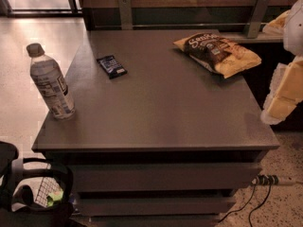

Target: Move brown chip bag near blue plastic bottle

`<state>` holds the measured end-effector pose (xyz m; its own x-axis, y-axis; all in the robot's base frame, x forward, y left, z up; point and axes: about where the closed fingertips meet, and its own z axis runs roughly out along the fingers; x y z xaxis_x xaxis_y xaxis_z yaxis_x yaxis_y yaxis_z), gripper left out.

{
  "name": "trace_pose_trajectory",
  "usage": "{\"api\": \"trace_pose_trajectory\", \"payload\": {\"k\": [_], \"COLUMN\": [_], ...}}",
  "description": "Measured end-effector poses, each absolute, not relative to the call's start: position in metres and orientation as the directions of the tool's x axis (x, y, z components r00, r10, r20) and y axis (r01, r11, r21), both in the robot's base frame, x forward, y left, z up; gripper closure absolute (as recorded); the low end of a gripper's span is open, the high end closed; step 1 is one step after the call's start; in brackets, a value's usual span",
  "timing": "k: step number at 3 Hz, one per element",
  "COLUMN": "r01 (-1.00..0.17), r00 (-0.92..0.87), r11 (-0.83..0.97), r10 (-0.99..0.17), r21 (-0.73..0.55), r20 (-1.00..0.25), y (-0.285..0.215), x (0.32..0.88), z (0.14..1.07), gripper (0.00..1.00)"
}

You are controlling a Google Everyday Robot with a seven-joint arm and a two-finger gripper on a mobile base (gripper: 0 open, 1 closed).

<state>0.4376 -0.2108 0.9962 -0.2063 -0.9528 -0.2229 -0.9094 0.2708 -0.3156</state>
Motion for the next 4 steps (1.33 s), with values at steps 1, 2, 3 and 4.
{"api": "trace_pose_trajectory", "payload": {"k": [1, 2, 3, 4], "r01": [-0.906, -0.858, -0.805, -0.741], "r00": [-0.217, -0.323, -0.412, -0.482], "r11": [0.280, 0.373, 0.469, 0.578], "r10": [-0.951, -0.926, -0.882, -0.812], "r21": [-0.319, -0.352, -0.364, -0.343], "r20": [-0.219, -0.193, -0.227, -0.329], "y": [-0.213, -0.237, -0.261, -0.285], "x": [0.441, 0.479, 0.519, 0.563], "z": [0.997, 1.010, 1.018, 1.010], "gripper": [0.00, 0.00, 0.00, 0.00]}}
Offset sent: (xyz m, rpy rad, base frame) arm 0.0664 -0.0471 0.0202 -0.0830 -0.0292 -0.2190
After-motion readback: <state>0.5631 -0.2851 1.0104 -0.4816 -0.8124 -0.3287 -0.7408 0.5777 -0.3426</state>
